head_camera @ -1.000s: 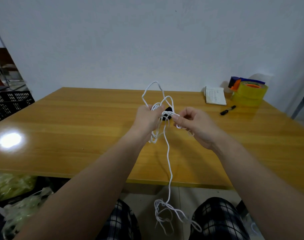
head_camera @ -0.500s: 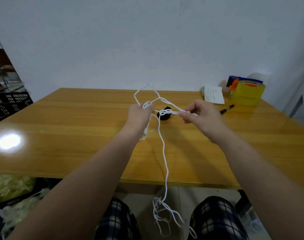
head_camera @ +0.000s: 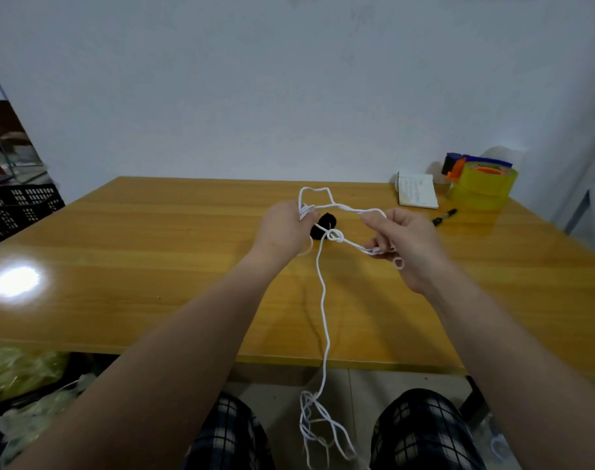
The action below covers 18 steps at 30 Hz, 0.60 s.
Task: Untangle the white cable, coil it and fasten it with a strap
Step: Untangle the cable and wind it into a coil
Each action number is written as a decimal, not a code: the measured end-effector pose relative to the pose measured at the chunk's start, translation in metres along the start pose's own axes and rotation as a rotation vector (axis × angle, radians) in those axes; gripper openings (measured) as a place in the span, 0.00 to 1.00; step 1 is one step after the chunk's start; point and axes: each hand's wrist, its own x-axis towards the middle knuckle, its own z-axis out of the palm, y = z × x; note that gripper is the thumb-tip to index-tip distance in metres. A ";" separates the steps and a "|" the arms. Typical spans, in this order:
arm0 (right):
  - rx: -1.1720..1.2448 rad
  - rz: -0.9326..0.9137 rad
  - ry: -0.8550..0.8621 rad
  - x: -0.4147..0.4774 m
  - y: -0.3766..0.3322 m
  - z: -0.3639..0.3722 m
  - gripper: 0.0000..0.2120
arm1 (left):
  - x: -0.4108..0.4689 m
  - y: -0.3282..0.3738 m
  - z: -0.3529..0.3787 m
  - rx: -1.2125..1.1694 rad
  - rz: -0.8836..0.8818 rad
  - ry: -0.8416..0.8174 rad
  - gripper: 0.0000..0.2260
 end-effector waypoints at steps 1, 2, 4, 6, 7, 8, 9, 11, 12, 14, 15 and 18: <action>-0.084 0.004 -0.016 0.001 -0.002 -0.003 0.11 | -0.002 0.003 -0.001 -0.153 -0.047 -0.024 0.13; -0.188 0.016 -0.050 0.001 -0.004 -0.004 0.12 | -0.004 0.007 -0.001 -0.295 -0.085 -0.051 0.12; -0.438 0.034 -0.171 0.001 -0.007 -0.003 0.16 | -0.009 0.014 -0.001 -0.422 -0.081 -0.075 0.11; -0.573 0.022 -0.325 -0.003 -0.010 0.000 0.15 | -0.011 0.019 -0.003 -0.416 -0.021 -0.060 0.13; -0.587 0.010 -0.355 -0.004 -0.011 0.001 0.14 | -0.012 0.020 -0.005 -0.393 0.004 -0.052 0.13; -0.597 -0.011 -0.350 -0.003 -0.012 0.000 0.13 | -0.012 0.021 -0.007 -0.372 0.020 -0.048 0.13; -0.619 -0.040 -0.323 -0.001 -0.011 0.000 0.12 | -0.012 0.021 -0.009 -0.364 0.026 -0.052 0.12; -0.780 -0.147 -0.240 0.009 -0.009 -0.004 0.09 | -0.012 0.019 -0.012 -0.351 0.017 -0.056 0.10; -0.958 -0.220 -0.171 0.016 -0.006 -0.008 0.06 | -0.011 0.017 -0.014 -0.351 0.002 -0.038 0.09; -1.317 -0.306 0.011 0.023 -0.001 -0.018 0.07 | -0.008 0.012 -0.019 -0.376 -0.032 0.047 0.09; -1.348 -0.314 0.078 0.023 0.001 -0.023 0.08 | -0.005 0.009 -0.023 -0.368 -0.038 0.075 0.09; -0.990 -0.299 0.012 0.024 0.007 -0.032 0.08 | -0.003 0.003 -0.030 -0.199 -0.002 0.038 0.11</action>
